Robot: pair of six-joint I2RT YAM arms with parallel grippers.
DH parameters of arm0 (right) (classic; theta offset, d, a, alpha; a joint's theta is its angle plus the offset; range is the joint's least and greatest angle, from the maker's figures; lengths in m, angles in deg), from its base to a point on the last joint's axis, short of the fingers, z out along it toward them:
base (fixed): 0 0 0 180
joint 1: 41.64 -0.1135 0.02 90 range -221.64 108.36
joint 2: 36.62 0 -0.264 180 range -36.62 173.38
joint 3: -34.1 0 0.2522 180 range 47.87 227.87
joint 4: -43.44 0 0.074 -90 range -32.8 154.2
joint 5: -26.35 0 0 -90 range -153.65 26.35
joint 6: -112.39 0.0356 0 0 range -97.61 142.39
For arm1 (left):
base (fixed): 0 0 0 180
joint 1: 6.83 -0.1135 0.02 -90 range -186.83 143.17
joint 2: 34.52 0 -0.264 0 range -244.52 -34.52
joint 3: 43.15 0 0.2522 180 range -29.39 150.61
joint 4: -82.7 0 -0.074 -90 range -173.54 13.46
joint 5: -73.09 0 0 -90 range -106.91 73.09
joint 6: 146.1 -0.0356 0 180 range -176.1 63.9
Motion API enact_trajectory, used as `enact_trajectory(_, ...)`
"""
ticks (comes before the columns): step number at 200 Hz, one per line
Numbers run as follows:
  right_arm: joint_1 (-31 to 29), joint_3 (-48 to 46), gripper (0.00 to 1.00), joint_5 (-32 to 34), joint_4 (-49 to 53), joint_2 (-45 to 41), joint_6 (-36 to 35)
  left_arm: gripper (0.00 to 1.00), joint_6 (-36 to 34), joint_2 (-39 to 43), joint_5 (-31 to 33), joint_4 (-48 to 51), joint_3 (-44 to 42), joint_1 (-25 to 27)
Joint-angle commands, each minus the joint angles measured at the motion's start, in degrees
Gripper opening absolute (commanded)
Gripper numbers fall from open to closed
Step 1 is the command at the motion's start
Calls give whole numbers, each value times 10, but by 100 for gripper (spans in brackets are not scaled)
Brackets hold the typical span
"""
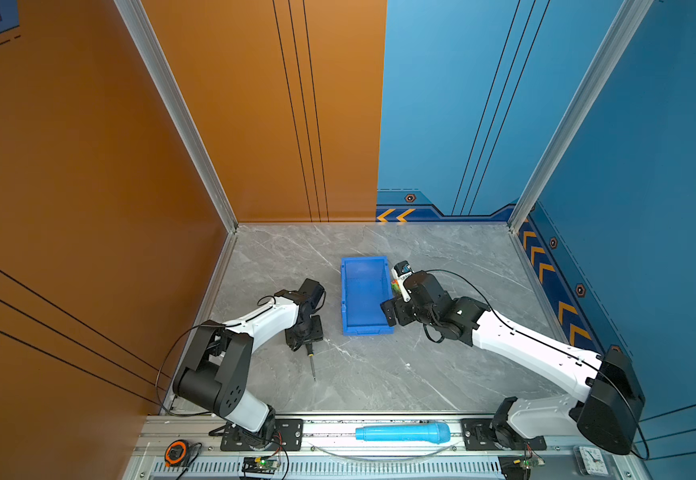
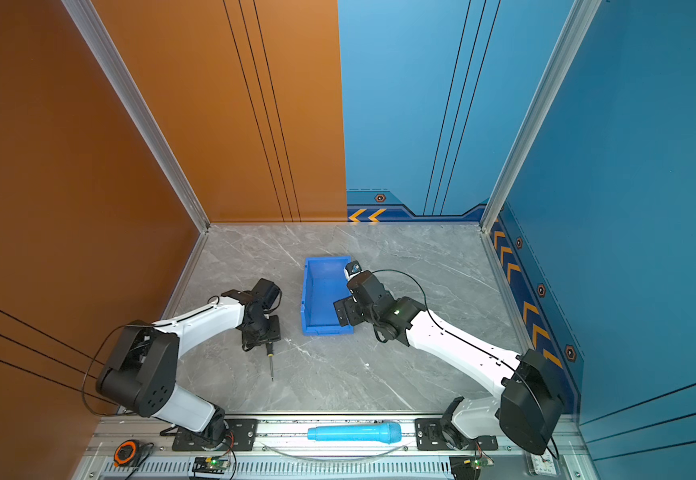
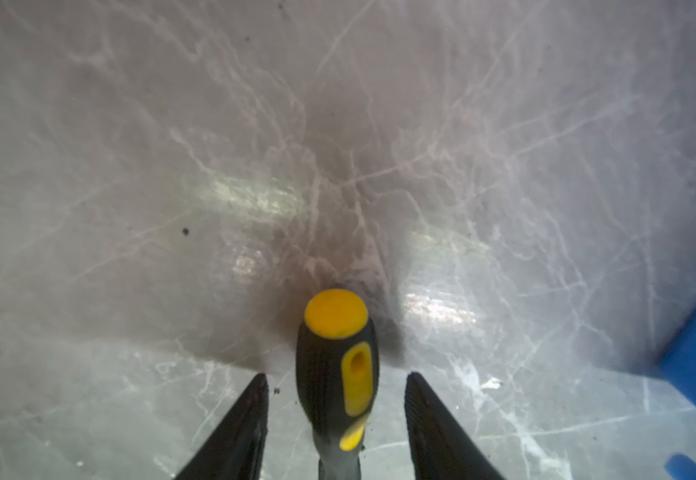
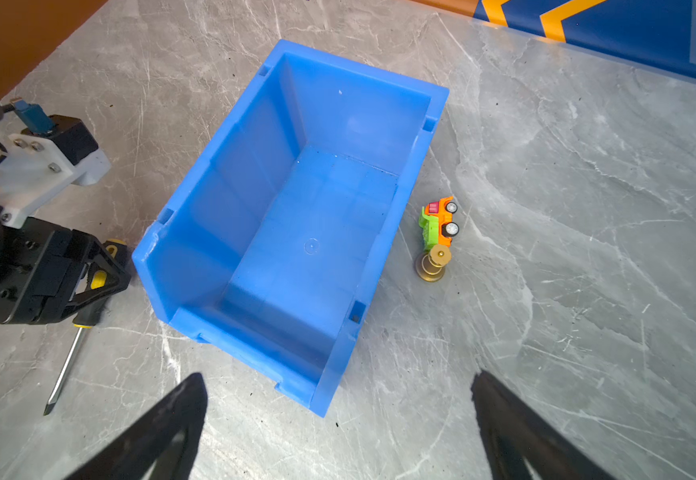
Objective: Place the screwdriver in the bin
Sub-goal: 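Close the left gripper on the screwdriver handle and lift it upright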
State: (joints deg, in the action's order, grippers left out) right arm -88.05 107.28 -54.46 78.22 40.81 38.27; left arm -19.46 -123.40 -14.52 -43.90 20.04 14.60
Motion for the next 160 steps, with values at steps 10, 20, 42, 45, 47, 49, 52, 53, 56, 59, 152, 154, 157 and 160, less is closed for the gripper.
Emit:
enact_trajectory(10,-3,12,100,19,3,-3,-7,47,-1,-19,18,-9,-11,5)
enact_trajectory(20,-3,12,100,21,2,-5,-7,45,-1,-23,18,-12,-11,7)
enact_trajectory(42,-3,11,100,20,2,-9,-8,39,1,-31,23,-13,-11,9)
enact_trajectory(45,-3,11,100,18,2,-10,-8,38,1,-31,23,-13,-11,9)
enact_trajectory(47,-3,11,100,18,3,-10,-8,37,2,-31,23,-13,-11,10)
enact_trajectory(49,-3,11,100,17,3,-11,-8,37,2,-31,24,-13,-12,9)
enact_trajectory(52,-3,11,100,17,3,-11,-7,36,2,-31,25,-13,-12,10)
enact_trajectory(53,-3,11,100,17,3,-11,-7,36,2,-31,25,-13,-12,11)
enact_trajectory(56,-3,11,100,17,3,-11,-7,35,3,-31,26,-13,-12,11)
enact_trajectory(59,-3,11,100,17,3,-12,-8,34,3,-30,26,-13,-12,12)
enact_trajectory(152,1,10,100,-4,-6,-21,-18,9,15,25,37,-9,-26,16)
enact_trajectory(154,1,10,100,-5,-6,-21,-18,9,15,28,37,-8,-26,16)
enact_trajectory(157,2,9,100,-6,-7,-23,-19,9,15,32,37,-8,-26,16)
enact_trajectory(160,2,9,100,-8,-7,-24,-19,9,15,37,38,-8,-25,16)
